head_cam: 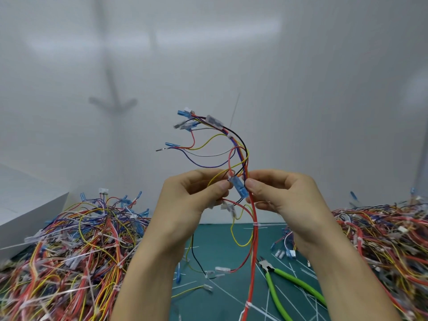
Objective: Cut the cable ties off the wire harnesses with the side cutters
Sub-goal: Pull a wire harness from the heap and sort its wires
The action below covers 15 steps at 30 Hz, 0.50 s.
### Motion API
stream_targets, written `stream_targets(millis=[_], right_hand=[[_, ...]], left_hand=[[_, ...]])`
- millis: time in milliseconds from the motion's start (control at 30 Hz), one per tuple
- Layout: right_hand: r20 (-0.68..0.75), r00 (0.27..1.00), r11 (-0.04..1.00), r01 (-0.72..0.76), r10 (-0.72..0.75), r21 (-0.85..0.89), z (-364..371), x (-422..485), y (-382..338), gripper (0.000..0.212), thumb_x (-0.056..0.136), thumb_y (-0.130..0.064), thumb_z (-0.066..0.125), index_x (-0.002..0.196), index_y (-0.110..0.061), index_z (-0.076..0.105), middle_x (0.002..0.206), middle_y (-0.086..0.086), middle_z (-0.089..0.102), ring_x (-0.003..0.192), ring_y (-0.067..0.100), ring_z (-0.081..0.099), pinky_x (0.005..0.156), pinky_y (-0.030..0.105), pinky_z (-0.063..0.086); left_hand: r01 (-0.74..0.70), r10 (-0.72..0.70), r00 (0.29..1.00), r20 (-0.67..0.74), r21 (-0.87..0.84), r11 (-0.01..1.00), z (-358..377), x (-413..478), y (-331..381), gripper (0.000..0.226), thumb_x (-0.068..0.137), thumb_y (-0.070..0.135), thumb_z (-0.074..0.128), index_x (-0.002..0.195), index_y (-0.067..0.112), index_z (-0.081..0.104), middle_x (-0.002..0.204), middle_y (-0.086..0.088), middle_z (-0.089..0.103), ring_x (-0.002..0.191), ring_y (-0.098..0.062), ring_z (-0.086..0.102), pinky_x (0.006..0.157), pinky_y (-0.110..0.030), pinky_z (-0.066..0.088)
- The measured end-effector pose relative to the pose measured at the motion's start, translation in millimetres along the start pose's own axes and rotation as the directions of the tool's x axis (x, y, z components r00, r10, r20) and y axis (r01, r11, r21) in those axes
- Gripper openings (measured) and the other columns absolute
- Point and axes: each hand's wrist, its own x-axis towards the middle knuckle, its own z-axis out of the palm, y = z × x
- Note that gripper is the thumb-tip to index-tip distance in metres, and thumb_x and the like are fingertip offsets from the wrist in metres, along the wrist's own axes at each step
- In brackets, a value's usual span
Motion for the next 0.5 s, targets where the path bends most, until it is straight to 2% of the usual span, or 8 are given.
stream_targets(millis=[67, 167, 200, 267, 333, 433, 500], right_hand=[[0.023, 1.000, 1.000, 0.016, -0.016, -0.015, -0.4, 0.0, 0.1, 0.009, 0.086, -0.014, 0.074, 0.084, -0.022, 0.077, 0.082, -0.002, 0.077, 0.072, 0.008, 0.071, 0.071, 0.025, 0.054], [-0.013, 0.997, 0.996, 0.080, -0.080, -0.045, -0.2, 0.8, 0.0, 0.007, 0.088, -0.019, 0.072, 0.089, -0.025, 0.076, 0.086, -0.011, 0.077, 0.080, -0.001, 0.069, 0.067, 0.009, 0.050], [-0.068, 0.993, 0.993, 0.095, -0.101, -0.075, -0.9, 1.9, 0.8, 0.005, 0.088, -0.022, 0.072, 0.091, -0.026, 0.075, 0.087, -0.012, 0.076, 0.083, -0.001, 0.068, 0.068, 0.008, 0.050], [-0.192, 0.966, 0.966, 0.127, -0.171, -0.225, -4.5, 4.0, 2.7, 0.005, 0.088, -0.028, 0.072, 0.092, -0.027, 0.071, 0.086, -0.010, 0.072, 0.084, 0.000, 0.064, 0.072, 0.015, 0.049], [-0.220, 0.946, 0.921, 0.147, -0.237, -0.360, -8.5, 3.7, 0.9, 0.009, 0.086, -0.034, 0.071, 0.088, -0.026, 0.067, 0.080, -0.011, 0.068, 0.076, -0.002, 0.060, 0.069, 0.020, 0.045], [-0.050, 0.985, 0.925, 0.135, -0.163, -0.354, -9.0, 1.1, -4.7, 0.021, 0.083, -0.046, 0.068, 0.083, -0.025, 0.073, 0.077, -0.014, 0.073, 0.073, 0.000, 0.064, 0.071, 0.023, 0.051], [0.057, 0.992, 0.933, 0.124, -0.111, -0.339, -4.3, -1.1, -5.5, 0.023, 0.084, -0.045, 0.068, 0.082, -0.024, 0.077, 0.077, -0.013, 0.075, 0.072, 0.003, 0.067, 0.074, 0.024, 0.054]], left_hand=[[0.000, 0.000, 1.000, -0.012, -0.007, 1.000, 0.2, 0.1, 0.2, 0.016, 0.082, 0.011, 0.072, 0.084, 0.024, 0.080, 0.086, -0.002, 0.078, 0.078, -0.013, 0.073, 0.064, -0.014, 0.052], [-0.006, 0.005, 0.998, -0.063, -0.020, 1.000, 0.6, 0.9, -0.5, 0.021, 0.083, 0.009, 0.071, 0.079, 0.028, 0.081, 0.084, -0.003, 0.077, 0.080, -0.015, 0.073, 0.066, -0.016, 0.055], [-0.003, 0.000, 0.996, -0.091, -0.036, 0.999, 0.1, 1.3, -1.3, 0.023, 0.083, 0.008, 0.071, 0.079, 0.028, 0.081, 0.084, -0.004, 0.077, 0.078, -0.014, 0.072, 0.067, -0.017, 0.055], [0.018, -0.031, 0.988, -0.151, -0.085, 0.996, -2.2, 2.5, -3.2, 0.021, 0.084, 0.006, 0.070, 0.079, 0.024, 0.081, 0.084, -0.005, 0.077, 0.076, -0.012, 0.071, 0.066, -0.017, 0.055], [0.043, -0.071, 0.976, -0.204, -0.138, 0.990, -5.2, 3.7, -5.4, 0.017, 0.087, 0.005, 0.068, 0.081, 0.017, 0.079, 0.085, -0.006, 0.077, 0.076, -0.012, 0.071, 0.066, -0.018, 0.056], [0.062, -0.112, 0.963, -0.247, -0.203, 0.977, -7.1, 6.0, -8.0, 0.012, 0.088, 0.004, 0.066, 0.091, 0.011, 0.075, 0.085, -0.006, 0.077, 0.075, -0.012, 0.070, 0.063, -0.017, 0.055], [0.058, -0.116, 0.959, -0.260, -0.219, 0.974, -6.1, 7.1, -8.9, 0.012, 0.088, 0.003, 0.065, 0.094, 0.009, 0.074, 0.084, -0.005, 0.077, 0.076, -0.011, 0.070, 0.063, -0.017, 0.055]])
